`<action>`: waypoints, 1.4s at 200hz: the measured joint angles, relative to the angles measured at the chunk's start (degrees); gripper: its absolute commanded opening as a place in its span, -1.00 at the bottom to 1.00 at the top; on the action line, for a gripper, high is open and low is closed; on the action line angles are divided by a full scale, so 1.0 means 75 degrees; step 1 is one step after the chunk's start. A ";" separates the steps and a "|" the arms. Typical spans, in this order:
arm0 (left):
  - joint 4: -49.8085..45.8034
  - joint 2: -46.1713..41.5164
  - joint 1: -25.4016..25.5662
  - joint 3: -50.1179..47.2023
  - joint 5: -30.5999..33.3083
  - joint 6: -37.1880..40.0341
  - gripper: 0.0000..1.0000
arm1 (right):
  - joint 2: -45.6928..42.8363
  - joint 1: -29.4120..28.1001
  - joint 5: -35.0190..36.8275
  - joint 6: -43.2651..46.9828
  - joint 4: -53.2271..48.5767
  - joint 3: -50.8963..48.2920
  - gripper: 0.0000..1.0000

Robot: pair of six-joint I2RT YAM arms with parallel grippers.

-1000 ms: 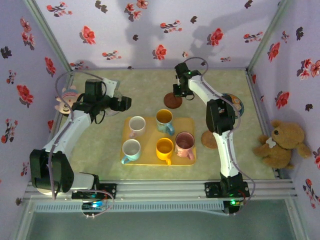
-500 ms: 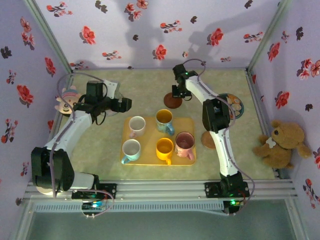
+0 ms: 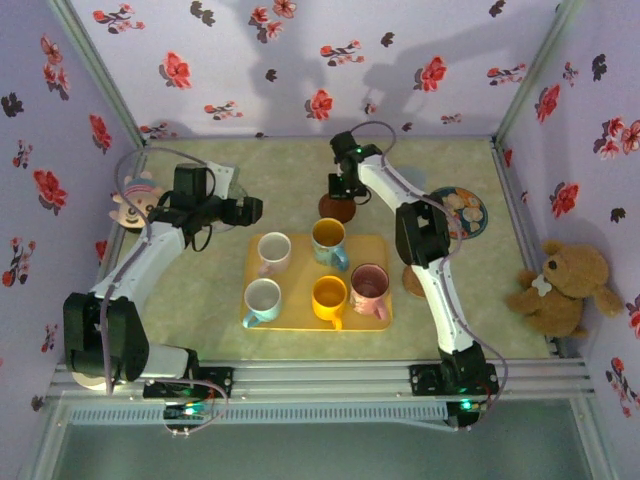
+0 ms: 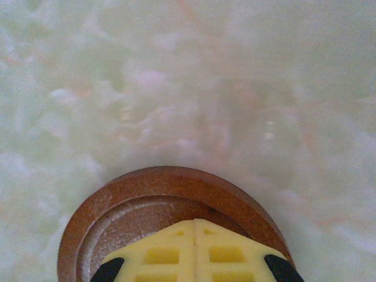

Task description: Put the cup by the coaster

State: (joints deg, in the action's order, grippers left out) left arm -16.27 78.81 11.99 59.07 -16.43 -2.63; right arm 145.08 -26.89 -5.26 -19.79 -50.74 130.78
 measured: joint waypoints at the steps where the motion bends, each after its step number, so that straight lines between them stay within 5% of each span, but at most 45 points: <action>1: 0.0000 0.0000 -0.0003 0.0000 0.0000 0.0000 0.99 | 0.0003 -0.0003 -0.0012 -0.0003 0.0000 0.0003 -1.00; 96: 0.0000 0.0000 -0.0201 -0.0128 0.0119 -0.0178 1.00 | 0.0265 -0.0309 -0.1402 -0.0458 0.0382 0.0306 -1.00; 280: -0.0003 0.0000 -0.0201 -0.0128 0.0125 -0.0175 0.99 | -0.0699 -0.0015 -0.0085 0.0323 -0.0291 -0.0562 -1.00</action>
State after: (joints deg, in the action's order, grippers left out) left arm -16.29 78.81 10.48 58.11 -15.49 -3.95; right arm 139.83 -27.00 -5.89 -17.37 -52.93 126.56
